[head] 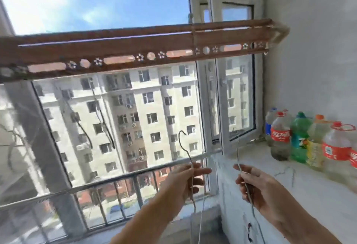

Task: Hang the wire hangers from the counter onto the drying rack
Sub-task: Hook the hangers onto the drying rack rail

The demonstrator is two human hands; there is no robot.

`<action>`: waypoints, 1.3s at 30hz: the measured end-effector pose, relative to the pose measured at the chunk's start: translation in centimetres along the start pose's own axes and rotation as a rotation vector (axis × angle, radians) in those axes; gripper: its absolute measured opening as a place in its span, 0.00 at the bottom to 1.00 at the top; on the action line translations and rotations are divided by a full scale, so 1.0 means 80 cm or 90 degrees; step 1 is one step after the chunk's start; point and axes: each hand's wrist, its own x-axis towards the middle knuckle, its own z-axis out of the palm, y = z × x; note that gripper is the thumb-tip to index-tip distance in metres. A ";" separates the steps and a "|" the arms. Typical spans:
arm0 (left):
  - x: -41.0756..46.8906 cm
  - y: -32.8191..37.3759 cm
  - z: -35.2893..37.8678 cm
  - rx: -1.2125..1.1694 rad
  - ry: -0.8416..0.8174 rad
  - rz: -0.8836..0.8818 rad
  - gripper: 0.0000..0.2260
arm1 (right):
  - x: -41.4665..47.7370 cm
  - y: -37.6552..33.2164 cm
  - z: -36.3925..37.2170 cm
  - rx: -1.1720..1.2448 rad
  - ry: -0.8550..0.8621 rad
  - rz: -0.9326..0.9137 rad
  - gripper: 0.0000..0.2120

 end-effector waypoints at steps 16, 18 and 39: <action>-0.057 0.198 -0.029 0.019 0.252 0.145 0.09 | 0.051 -0.131 0.203 -0.072 -0.262 -0.081 0.10; -0.044 0.218 -0.036 0.002 0.258 0.153 0.08 | 0.069 -0.142 0.219 -0.079 -0.262 -0.096 0.10; 0.094 0.304 -0.137 0.089 0.277 0.094 0.08 | 0.220 -0.150 0.284 -0.116 -0.164 -0.106 0.09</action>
